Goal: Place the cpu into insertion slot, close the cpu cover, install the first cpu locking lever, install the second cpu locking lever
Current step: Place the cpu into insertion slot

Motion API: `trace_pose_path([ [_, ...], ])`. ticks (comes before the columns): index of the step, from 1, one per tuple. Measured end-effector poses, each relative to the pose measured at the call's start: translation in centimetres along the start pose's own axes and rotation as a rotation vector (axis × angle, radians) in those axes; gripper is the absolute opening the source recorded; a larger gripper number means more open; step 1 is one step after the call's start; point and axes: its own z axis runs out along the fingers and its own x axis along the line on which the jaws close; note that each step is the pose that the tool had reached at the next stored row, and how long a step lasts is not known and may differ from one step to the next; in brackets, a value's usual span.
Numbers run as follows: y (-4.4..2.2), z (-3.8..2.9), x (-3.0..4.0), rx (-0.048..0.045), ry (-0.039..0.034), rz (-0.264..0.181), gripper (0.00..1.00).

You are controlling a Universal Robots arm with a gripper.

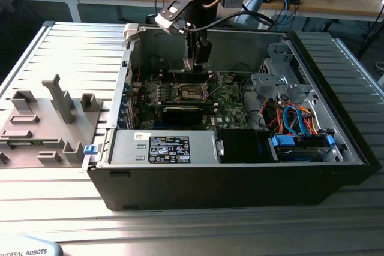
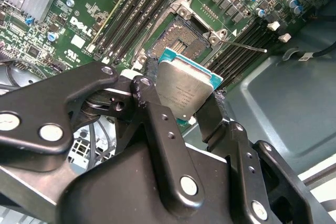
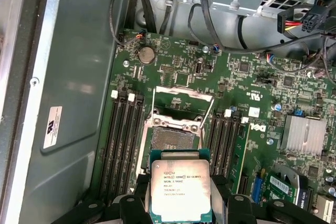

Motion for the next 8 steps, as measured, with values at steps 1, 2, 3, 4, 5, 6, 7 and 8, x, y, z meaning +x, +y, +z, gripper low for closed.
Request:
trace_pose_path([
  [1,0.0,0.0,0.0,0.0001,0.0,0.001,0.54],
  [2,0.0,0.01,0.0,0.0001,-0.0001,0.002,0.54],
  [3,0.0,0.01,0.0,0.0001,-0.0001,0.003,0.54],
  [4,0.0,0.01,0.0,0.0001,-0.0001,0.004,0.54],
  [5,0.0,0.02,0.0,0.0001,-0.0001,0.005,0.54],
  [6,0.0,0.03,0.0,0.0001,-0.0001,0.006,0.54],
  [7,0.0,0.03,0.0,0.0001,-0.0002,0.007,0.54],
  [8,0.0,0.04,0.0,0.0001,-0.0002,0.009,0.54],
])
